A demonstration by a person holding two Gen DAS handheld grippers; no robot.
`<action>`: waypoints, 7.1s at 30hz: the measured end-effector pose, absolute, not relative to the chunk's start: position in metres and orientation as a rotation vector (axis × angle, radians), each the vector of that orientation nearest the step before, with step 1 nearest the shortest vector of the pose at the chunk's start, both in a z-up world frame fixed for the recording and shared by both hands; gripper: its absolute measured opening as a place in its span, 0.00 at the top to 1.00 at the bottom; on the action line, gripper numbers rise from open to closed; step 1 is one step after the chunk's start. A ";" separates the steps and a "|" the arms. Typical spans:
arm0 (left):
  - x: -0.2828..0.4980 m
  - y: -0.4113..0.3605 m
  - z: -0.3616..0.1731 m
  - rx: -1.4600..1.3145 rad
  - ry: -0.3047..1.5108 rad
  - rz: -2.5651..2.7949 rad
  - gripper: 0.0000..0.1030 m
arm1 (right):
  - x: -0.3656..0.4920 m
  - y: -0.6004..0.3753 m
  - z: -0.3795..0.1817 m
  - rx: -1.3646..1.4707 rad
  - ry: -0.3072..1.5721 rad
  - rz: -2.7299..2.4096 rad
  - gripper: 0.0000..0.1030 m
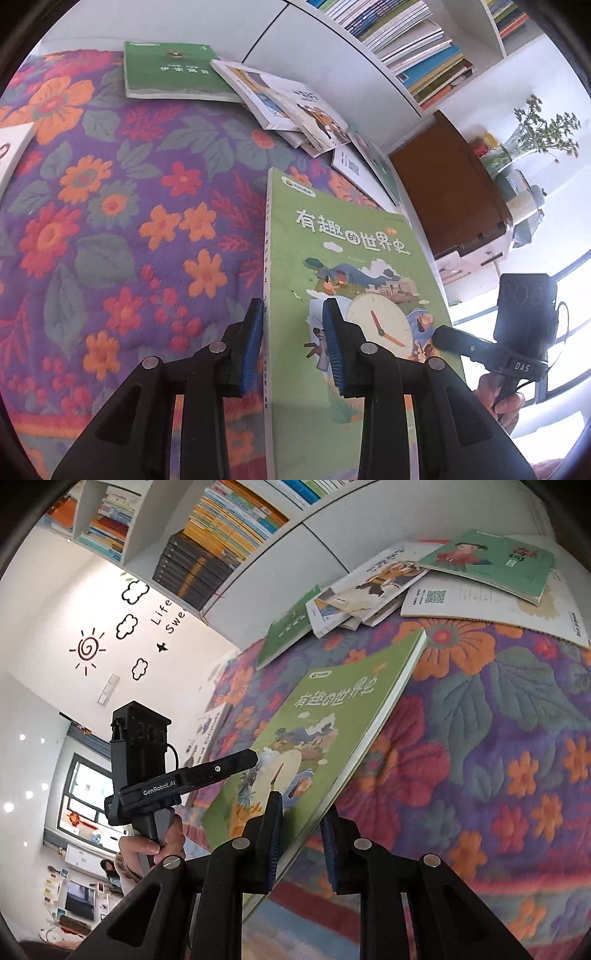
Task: Organize books
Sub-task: 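Lift the green book with both grippers and carry it toward the white book, then lower the green book beside the white book with both grippers, then open both grippers to release the green book and pull back, then move both grippers to the book pile beside the shelf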
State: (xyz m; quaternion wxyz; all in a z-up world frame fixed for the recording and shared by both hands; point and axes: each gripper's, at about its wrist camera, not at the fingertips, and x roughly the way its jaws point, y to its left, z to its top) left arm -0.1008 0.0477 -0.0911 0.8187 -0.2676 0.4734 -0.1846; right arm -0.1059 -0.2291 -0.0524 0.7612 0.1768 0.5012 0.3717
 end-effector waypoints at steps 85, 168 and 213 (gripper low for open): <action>-0.167 0.346 -0.106 -0.566 0.857 0.121 0.71 | -0.094 0.126 -0.096 0.100 1.224 1.125 0.77; -0.176 0.202 0.021 -0.416 0.746 0.265 0.69 | -0.072 -0.041 0.082 0.242 0.852 1.020 0.37; 0.194 0.036 -0.066 -0.318 0.878 -0.041 0.65 | 0.123 -0.264 -0.015 0.542 0.928 0.254 0.42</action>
